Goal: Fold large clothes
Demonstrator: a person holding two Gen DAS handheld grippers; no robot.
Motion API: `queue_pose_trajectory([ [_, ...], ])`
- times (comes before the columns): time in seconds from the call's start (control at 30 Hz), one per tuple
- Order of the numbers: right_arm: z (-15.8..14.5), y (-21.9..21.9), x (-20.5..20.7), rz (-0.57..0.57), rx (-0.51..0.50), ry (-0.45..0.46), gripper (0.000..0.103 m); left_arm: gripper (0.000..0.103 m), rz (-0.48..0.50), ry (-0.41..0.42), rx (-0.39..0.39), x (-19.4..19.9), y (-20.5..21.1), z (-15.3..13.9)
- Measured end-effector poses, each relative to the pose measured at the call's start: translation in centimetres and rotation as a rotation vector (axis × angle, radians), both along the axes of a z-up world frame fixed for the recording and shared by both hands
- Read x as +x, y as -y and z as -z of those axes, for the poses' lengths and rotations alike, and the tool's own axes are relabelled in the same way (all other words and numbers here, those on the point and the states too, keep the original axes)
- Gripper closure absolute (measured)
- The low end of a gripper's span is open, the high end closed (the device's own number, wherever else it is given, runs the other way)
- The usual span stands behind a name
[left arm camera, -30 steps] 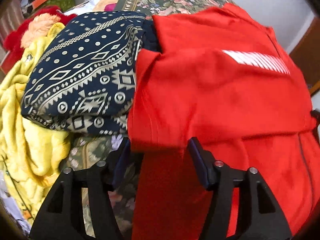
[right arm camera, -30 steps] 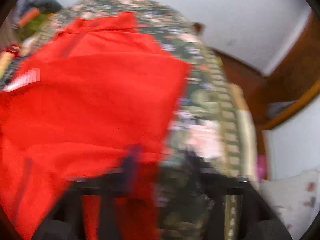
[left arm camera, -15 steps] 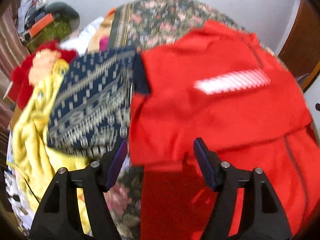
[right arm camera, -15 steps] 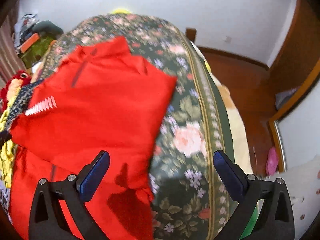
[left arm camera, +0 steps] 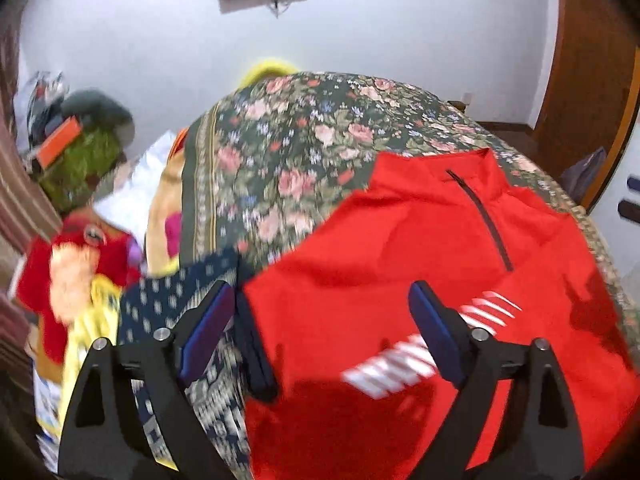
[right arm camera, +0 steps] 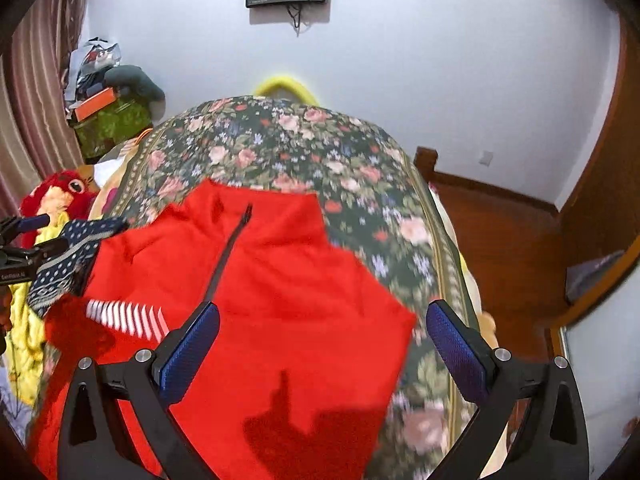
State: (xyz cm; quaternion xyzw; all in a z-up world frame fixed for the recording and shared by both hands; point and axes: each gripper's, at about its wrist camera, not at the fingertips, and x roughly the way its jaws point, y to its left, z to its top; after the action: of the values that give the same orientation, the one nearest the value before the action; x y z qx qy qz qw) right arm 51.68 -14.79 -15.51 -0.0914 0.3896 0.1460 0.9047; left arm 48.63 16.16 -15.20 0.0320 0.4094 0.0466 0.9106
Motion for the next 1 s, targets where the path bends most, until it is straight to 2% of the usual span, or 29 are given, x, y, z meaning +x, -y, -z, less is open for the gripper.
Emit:
queue_pose_trajectory([
  [0.07, 0.9, -0.9, 1.8, -0.009, 0.0, -0.012, 0.001, 0.011, 0.011, -0.008, 0.028, 1.8, 0.0, 0.7],
  [0.17, 3.0, -2.3, 5.0, -0.034, 0.027, -0.068, 0.001, 0.011, 0.012, -0.04, 0.011, 4.6, -0.6, 2.5],
  [0.4, 8.8, -4.0, 12.1, -0.034, 0.083, -0.195, 0.001, 0.011, 0.003, -0.112, -0.159, 11.5, -2.1, 7.5],
  [0.5, 10.8, -4.6, 15.1, -0.027, 0.095, -0.264, 0.002, 0.011, 0.014, -0.145, -0.194, 13.9, -1.8, 9.2],
  [0.6, 11.8, -5.2, 17.4, -0.028, 0.125, -0.298, 0.006, 0.011, 0.04, -0.168, -0.248, 15.8, -1.5, 10.7],
  [0.63, 12.3, -5.5, 18.1, -0.034, 0.152, -0.318, 0.012, 0.011, 0.047, -0.172, -0.257, 16.4, -1.4, 11.1],
  [0.67, 12.8, -5.7, 18.5, -0.042, 0.179, -0.339, 0.022, 0.011, 0.05, -0.179, -0.267, 16.9, -1.2, 11.5],
  [0.7, 13.4, -6.0, 18.9, -0.051, 0.203, -0.371, 0.027, 0.014, 0.051, -0.179, -0.281, 17.1, -1.2, 11.9],
  [0.73, 13.6, -6.2, 18.9, -0.04, 0.212, -0.365, 0.029, 0.025, 0.053, -0.173, -0.302, 17.3, -1.1, 12.1],
  [0.77, 13.5, -6.4, 18.6, -0.046, 0.22, -0.333, 0.039, 0.04, 0.067, -0.157, -0.337, 17.2, -1.0, 12.0],
  [0.8, 13.3, -6.6, 18.2, -0.057, 0.231, -0.315, 0.046, 0.047, 0.078, -0.144, -0.359, 17.1, -0.9, 11.8],
  [0.83, 13.1, -6.6, 17.9, -0.058, 0.239, -0.304, 0.061, 0.057, 0.082, -0.13, -0.359, 16.9, -0.6, 11.6],
  [0.87, 12.9, -6.7, 17.6, -0.061, 0.249, -0.296, 0.072, 0.069, 0.091, -0.122, -0.341, 16.7, -0.1, 11.5],
  [0.9, 12.7, -6.7, 17.2, -0.061, 0.25, -0.286, 0.076, 0.078, 0.097, -0.115, -0.311, 16.5, 0.4, 11.2],
  [0.93, 12.4, -6.7, 16.7, -0.067, 0.25, -0.277, 0.087, 0.098, 0.103, -0.107, -0.273, 16.2, 1.0, 10.9],
  [1.0, 11.6, -6.8, 15.4, -0.071, 0.237, -0.254, 0.091, 0.1, 0.109, -0.11, -0.201, 15.6, 2.0, 10.3],
])
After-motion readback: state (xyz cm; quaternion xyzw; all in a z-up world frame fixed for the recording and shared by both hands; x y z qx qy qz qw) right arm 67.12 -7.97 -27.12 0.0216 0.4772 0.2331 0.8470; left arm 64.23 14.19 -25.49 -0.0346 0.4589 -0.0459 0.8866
